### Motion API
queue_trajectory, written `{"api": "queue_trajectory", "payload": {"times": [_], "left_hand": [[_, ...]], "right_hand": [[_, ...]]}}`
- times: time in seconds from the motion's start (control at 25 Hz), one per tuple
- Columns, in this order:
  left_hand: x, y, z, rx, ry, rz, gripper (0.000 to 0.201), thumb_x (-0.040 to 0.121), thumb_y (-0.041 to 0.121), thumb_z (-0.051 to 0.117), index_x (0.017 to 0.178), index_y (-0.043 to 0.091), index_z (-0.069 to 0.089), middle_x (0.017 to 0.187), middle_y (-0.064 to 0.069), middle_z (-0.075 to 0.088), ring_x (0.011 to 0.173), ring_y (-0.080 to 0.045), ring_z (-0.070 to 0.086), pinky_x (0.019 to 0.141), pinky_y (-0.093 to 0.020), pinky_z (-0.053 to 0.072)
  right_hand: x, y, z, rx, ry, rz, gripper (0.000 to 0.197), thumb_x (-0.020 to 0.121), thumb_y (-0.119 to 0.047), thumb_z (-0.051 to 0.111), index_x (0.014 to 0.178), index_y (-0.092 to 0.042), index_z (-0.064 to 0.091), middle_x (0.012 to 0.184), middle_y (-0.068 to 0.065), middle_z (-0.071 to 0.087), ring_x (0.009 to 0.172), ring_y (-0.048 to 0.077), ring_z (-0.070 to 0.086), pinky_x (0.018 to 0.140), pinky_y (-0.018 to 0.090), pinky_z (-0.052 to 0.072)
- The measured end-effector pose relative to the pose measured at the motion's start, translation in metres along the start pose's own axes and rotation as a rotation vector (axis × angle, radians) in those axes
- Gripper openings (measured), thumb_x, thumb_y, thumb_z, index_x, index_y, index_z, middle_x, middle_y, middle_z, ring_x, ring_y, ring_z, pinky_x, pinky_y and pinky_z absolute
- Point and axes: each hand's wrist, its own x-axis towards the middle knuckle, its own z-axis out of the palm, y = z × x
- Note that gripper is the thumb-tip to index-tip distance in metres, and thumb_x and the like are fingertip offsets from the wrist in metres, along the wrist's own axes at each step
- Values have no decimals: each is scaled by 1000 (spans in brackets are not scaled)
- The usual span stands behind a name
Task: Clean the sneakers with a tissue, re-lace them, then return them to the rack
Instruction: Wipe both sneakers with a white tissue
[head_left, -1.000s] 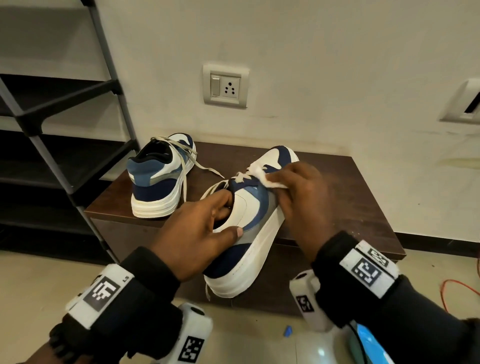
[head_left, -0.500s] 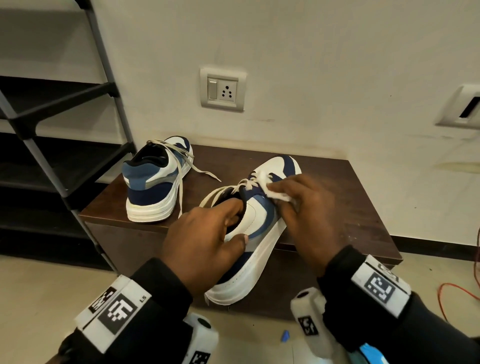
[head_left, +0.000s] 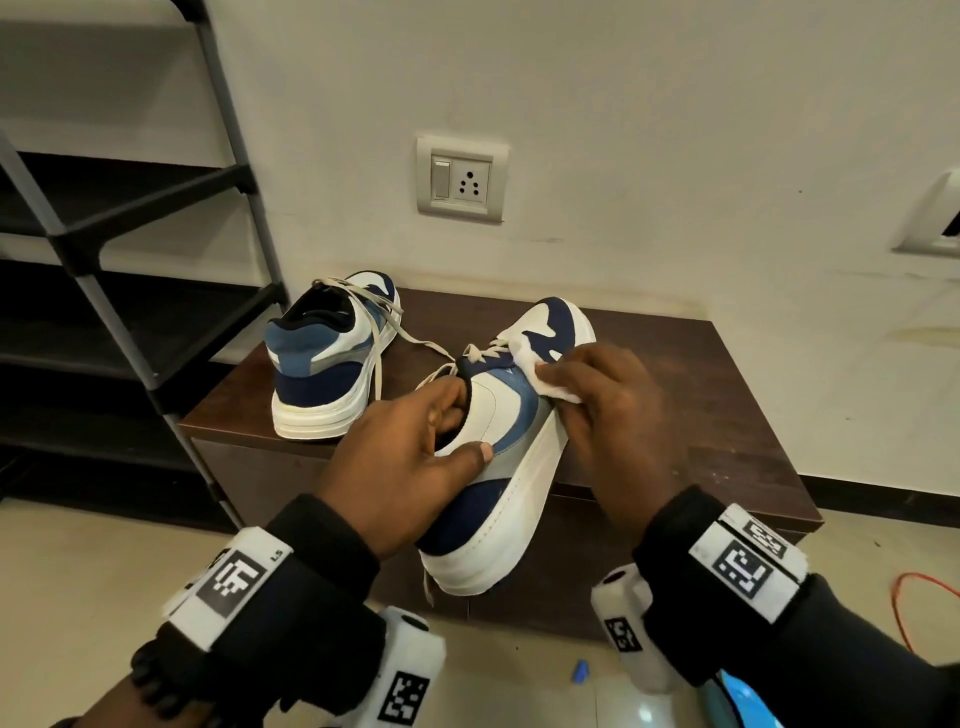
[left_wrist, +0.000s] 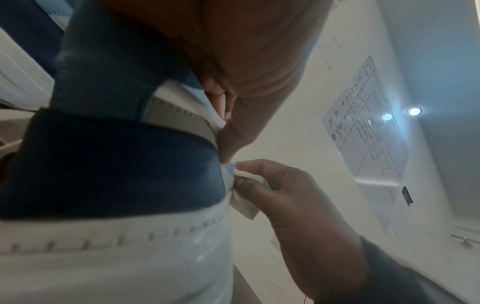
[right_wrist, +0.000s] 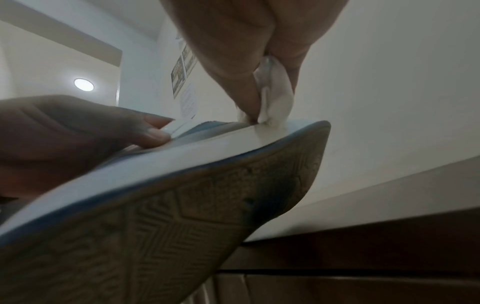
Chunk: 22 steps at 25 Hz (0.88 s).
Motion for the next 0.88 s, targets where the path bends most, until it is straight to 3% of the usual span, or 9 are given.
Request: {"api": "queue_trajectory", "payload": {"times": [0.16, 0.36, 0.48, 0.64, 0.72, 0.88], "left_hand": [[0, 1, -4, -67, 26, -24, 21, 83, 18, 68, 101, 27, 62, 104, 15, 72, 99, -1, 66, 92, -38, 53], [2, 1, -8, -143, 43, -50, 36, 84, 7, 66, 118, 19, 61, 108, 11, 72, 102, -4, 66, 95, -35, 52], [5, -5, -8, -97, 60, -57, 34, 88, 14, 65, 121, 20, 59, 112, 12, 70, 105, -3, 64, 98, -37, 50], [5, -5, -9, -59, 46, -110, 37, 90, 21, 62, 126, 20, 55, 119, 10, 67, 109, -6, 62, 98, -38, 50], [6, -6, -10, -81, 44, -131, 36, 90, 22, 62, 126, 19, 55, 119, 8, 67, 108, -9, 63, 98, -40, 50], [5, -8, -12, -89, 59, -151, 40, 80, 38, 59, 116, 21, 59, 108, 7, 71, 102, -13, 65, 94, -44, 50]], "right_hand": [[-18, -31, -6, 98, -50, -51, 26, 81, -5, 69, 107, -8, 69, 100, 6, 64, 94, 18, 59, 79, 24, 48], [-28, -47, -1, 66, -95, -220, 26, 80, -8, 71, 106, -8, 69, 99, 8, 65, 92, 22, 61, 74, 33, 55], [-15, -25, 1, -4, -49, -189, 26, 76, -8, 72, 102, -8, 70, 101, 10, 65, 94, 27, 61, 70, 35, 55], [-15, -11, 5, 24, -12, -48, 31, 72, -3, 77, 102, -9, 71, 99, 9, 65, 94, 26, 59, 78, 26, 46], [-21, -19, 6, 28, -45, -69, 31, 72, -5, 77, 102, -9, 71, 97, 8, 65, 91, 25, 60, 77, 24, 44], [-27, -36, 0, 3, -84, -227, 33, 65, -4, 82, 96, -8, 73, 90, 8, 67, 82, 24, 63, 65, 29, 54]]}}
